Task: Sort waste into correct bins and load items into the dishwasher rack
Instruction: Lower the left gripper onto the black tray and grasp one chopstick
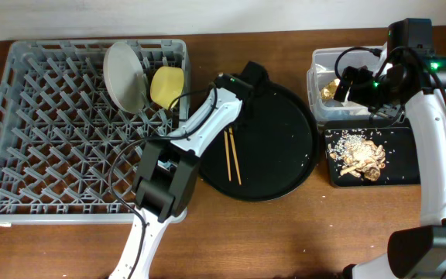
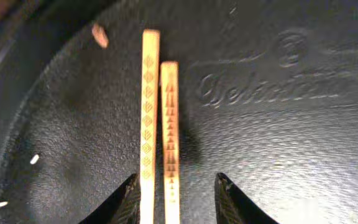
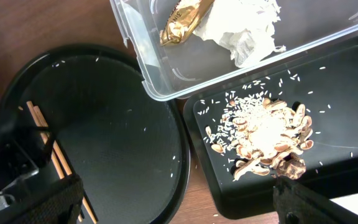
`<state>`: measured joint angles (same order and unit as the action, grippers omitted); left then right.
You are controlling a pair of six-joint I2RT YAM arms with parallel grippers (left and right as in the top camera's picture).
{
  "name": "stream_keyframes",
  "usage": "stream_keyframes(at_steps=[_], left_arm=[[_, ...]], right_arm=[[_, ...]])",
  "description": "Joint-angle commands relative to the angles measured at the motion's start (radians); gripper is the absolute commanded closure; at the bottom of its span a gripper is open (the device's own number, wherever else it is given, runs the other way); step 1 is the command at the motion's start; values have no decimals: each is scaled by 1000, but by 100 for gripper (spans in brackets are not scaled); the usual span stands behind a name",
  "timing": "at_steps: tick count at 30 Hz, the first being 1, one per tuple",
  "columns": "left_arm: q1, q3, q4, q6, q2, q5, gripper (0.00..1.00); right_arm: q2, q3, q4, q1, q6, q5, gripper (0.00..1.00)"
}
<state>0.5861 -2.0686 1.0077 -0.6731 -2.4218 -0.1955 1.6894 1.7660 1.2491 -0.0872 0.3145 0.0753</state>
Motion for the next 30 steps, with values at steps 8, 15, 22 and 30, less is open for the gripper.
stream_keyframes(at_steps=[8,15,22,30], left_arm=[[10,-30,21,30,-10,-7,61],[35,-26,7,30,-34,-3,61],[37,-26,12,30,-52,-3,61],[37,-23,26,30,-91,42,90]], right_arm=[[2,6,0,2,4,-8,1],[2,6,0,2,4,-8,2],[2,6,0,2,4,-8,2],[2,6,0,2,4,-8,2]])
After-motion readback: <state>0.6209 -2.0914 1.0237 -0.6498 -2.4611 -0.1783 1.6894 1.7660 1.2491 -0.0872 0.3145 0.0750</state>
